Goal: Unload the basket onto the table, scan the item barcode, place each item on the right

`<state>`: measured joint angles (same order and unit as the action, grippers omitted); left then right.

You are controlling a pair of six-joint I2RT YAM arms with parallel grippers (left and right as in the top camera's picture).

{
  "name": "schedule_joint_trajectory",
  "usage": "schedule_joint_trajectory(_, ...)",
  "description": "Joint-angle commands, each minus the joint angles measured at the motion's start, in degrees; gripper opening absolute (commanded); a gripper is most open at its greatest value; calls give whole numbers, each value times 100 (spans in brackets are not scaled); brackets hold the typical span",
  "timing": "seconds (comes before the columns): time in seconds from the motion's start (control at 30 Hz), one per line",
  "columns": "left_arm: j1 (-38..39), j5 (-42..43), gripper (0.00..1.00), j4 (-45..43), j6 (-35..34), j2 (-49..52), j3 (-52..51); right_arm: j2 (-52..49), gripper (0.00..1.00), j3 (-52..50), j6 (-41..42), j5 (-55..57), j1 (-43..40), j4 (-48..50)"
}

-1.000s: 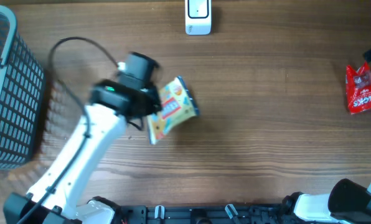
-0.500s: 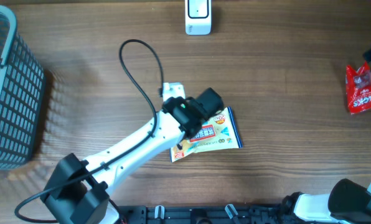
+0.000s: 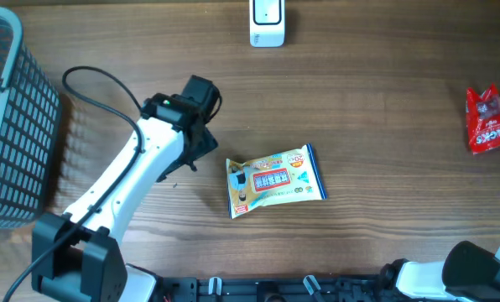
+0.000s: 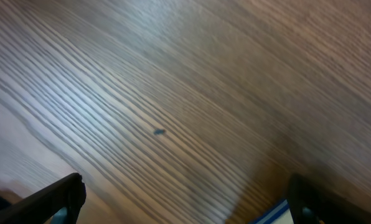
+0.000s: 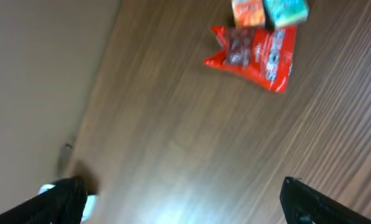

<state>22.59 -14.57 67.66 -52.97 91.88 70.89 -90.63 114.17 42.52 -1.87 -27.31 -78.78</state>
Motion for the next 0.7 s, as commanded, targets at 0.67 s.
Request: schedule_joint_trajectory(0.67,-256,5180,100,-4295,1353,50,-2887,-94,100,-3569,-2907,-2389,1884,608)
